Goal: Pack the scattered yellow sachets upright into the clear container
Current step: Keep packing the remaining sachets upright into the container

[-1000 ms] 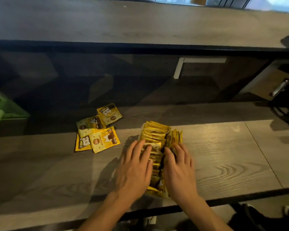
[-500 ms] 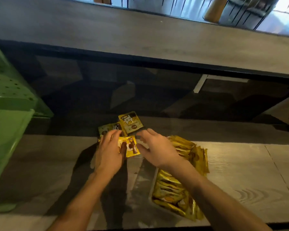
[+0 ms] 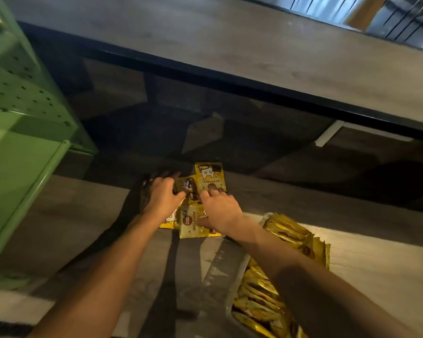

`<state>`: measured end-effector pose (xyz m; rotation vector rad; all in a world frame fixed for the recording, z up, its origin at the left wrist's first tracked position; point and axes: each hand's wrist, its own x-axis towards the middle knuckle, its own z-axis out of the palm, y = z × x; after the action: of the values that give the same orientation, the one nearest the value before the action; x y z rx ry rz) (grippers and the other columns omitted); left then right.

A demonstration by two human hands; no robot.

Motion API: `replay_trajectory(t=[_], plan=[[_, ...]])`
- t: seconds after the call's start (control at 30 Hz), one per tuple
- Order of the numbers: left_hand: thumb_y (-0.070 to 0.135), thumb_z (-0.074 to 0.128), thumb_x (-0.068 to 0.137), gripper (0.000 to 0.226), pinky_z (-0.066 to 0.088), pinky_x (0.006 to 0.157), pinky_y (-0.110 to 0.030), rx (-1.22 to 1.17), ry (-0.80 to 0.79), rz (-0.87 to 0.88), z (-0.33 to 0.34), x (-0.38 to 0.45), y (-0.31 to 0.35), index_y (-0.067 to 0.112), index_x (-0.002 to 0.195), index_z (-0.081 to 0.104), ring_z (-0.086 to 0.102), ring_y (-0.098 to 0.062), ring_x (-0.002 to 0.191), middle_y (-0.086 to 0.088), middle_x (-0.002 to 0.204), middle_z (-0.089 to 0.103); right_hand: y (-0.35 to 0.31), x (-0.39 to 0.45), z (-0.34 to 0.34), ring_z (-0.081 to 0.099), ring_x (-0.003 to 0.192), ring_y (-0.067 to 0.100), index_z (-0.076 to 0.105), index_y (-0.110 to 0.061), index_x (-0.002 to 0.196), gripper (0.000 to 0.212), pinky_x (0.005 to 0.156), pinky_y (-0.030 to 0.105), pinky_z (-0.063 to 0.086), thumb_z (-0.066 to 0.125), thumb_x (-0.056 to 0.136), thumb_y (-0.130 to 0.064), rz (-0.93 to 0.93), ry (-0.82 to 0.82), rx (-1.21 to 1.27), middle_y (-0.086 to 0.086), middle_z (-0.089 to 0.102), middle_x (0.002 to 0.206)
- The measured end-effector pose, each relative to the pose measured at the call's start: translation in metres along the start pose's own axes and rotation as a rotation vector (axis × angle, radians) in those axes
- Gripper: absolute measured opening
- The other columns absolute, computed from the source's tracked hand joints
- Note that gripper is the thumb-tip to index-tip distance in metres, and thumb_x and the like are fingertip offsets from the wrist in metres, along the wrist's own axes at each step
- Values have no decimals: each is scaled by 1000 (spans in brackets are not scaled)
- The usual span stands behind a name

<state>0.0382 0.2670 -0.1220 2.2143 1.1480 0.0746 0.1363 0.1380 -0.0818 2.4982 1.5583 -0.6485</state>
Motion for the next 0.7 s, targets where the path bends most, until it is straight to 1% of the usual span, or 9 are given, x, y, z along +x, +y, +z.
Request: replay_trajectory(t=[0.1,0.2,0.3,0.37,0.43,0.5,0.57,0.63,0.7], plan=[[33,76,84,67,37,111,-54,-22,-1,-33,0,-2,-2,23,144,49,40,-36,137,-14,142,51,3,1,1,41,133,35,38,-12,139,75,107,48,36,74,81,-44,26,-50,19,13,45,143],[33,74,86,66,37,111,-53,-43,-17,-59,-2,-3,-5,24,145,47,36,-35,140,-13,146,46,3,2,0,47,127,34,42,-11,135,72,103,46,40,74,80,-45,23,-64,16,13,51,136],[34,73,86,65,38,111,-53,-57,-16,-48,-3,-1,-5,24,145,47,38,-35,138,-12,145,47,5,2,-7,55,116,31,50,-11,125,56,91,40,45,73,83,-41,-13,-100,105,11,58,124],[35,73,86,67,38,111,-51,-81,8,-76,-4,0,-4,26,146,44,39,-34,138,-11,147,45,9,-1,-16,59,108,27,55,-13,115,38,82,34,45,70,86,-33,-38,-120,251,8,61,114],[40,72,85,71,36,111,-52,-70,10,-96,-6,1,-4,27,148,41,35,-35,140,-11,150,42,16,-4,-27,61,101,23,58,-11,107,28,77,32,47,70,87,-27,-60,-112,402,4,63,105],[42,73,84,79,29,115,-55,8,-42,-82,-7,1,-3,26,151,34,24,-37,146,-9,156,33,22,-9,-36,63,97,20,60,-10,108,28,76,30,51,71,87,-25,-67,-87,532,4,66,104],[33,73,85,80,20,120,-57,80,-95,-91,-7,0,-2,21,153,31,9,-39,149,-8,164,11,28,-13,-42,64,99,18,58,-9,121,39,74,25,48,71,88,-27,-51,-37,589,4,66,110],[22,73,82,75,16,121,-56,129,-100,-126,-6,-2,0,18,148,38,1,-40,149,-8,164,-5,33,-14,-43,64,99,19,55,-6,125,45,75,28,51,69,89,-29,-35,23,615,6,66,111],[21,77,79,68,19,119,-55,163,-87,-137,-6,-5,3,17,139,46,4,-40,148,-9,164,-4,36,-15,-43,66,93,16,58,-8,116,35,78,34,56,69,90,-28,-30,58,671,4,68,105]])
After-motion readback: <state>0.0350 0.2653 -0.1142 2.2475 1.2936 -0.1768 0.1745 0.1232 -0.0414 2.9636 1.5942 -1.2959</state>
